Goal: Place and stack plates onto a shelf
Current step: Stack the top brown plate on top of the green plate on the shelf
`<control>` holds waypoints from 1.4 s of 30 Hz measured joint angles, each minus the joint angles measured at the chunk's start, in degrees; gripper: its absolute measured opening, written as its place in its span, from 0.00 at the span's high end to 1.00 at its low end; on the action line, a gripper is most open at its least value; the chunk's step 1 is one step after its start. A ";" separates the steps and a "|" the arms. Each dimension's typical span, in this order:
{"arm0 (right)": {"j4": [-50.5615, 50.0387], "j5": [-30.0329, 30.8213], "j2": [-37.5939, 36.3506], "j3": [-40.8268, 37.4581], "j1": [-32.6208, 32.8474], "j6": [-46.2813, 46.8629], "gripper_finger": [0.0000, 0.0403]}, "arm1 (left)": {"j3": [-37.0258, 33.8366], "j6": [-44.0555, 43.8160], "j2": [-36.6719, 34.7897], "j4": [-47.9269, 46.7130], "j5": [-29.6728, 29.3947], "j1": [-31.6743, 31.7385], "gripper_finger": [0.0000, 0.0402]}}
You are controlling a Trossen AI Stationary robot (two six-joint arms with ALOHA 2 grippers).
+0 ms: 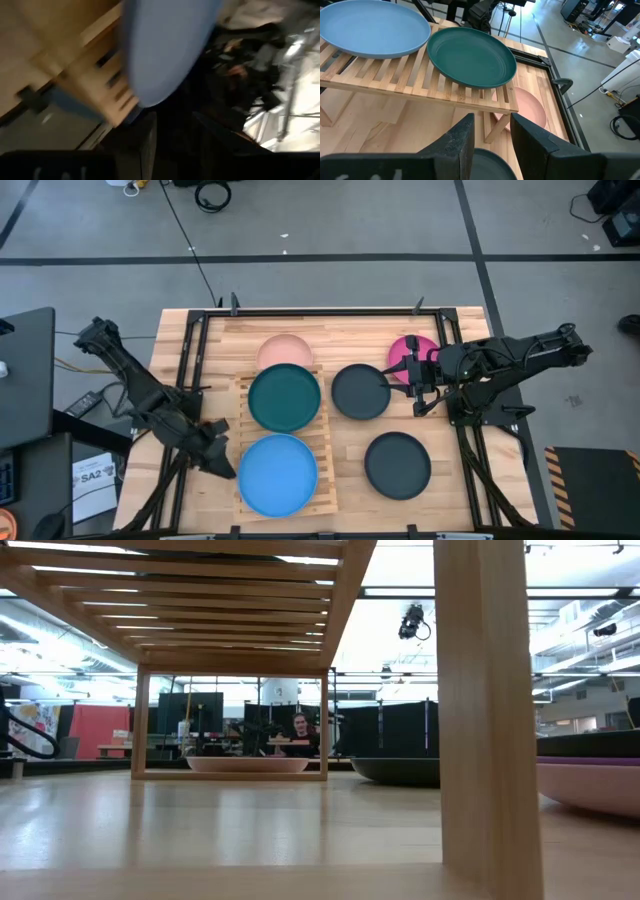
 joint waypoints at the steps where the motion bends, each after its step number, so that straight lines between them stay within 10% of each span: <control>1: -0.02 0.00 0.00 0.02 0.00 0.00 0.67 | 0.00 1.22 -1.01 -0.01 -2.11 -0.17 0.68; 12: 0.00 0.01 0.00 0.02 0.00 0.00 0.67 | 0.00 27.48 -11.29 -2.83 -27.01 4.36 0.68; 19: 0.02 0.02 0.00 0.02 0.00 0.01 0.67 | 0.00 45.03 -19.72 -6.05 -32.98 15.19 0.68; 42: 1.75 0.50 0.02 0.00 -1.11 6.58 0.67 | 0.02 87.63 -17.79 -5.92 -17.00 62.67 0.68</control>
